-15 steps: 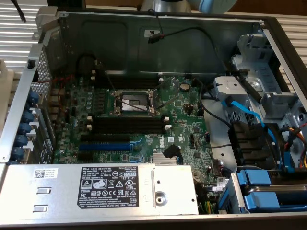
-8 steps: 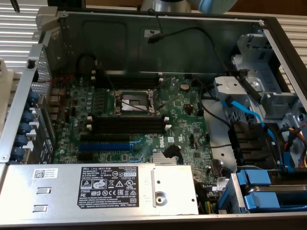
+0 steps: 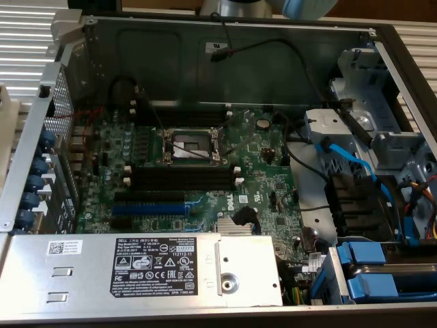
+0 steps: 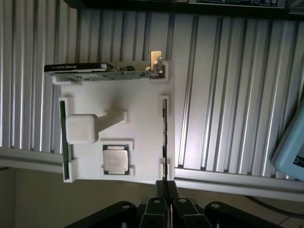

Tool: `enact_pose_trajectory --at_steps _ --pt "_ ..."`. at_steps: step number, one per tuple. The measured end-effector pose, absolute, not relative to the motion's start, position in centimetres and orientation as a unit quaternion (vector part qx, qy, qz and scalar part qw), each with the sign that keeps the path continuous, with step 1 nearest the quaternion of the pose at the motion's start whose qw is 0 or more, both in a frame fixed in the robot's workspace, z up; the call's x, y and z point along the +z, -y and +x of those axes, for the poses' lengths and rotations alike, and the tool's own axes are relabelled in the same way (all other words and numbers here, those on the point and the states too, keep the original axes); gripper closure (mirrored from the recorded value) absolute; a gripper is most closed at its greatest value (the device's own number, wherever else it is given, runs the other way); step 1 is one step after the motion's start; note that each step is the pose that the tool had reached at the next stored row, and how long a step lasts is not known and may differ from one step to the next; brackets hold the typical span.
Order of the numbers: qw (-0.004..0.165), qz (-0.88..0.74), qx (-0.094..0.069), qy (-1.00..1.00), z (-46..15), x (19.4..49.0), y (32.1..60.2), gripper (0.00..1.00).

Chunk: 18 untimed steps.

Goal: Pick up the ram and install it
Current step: 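Pick up the ram and move it above insertion slot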

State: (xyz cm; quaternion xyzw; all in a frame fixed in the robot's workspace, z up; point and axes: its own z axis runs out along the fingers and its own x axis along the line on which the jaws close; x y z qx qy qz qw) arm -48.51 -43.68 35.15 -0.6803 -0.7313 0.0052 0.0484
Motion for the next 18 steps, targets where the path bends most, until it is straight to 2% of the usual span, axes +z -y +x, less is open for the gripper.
enact_pose_trajectory --at_steps 8,18 --pt "0.050 -0.680 0.007 0.731 -48.2 38.5 44.0 0.88" --pt "0.054 -0.679 0.011 0.732 -45.6 39.5 45.1 0.88"
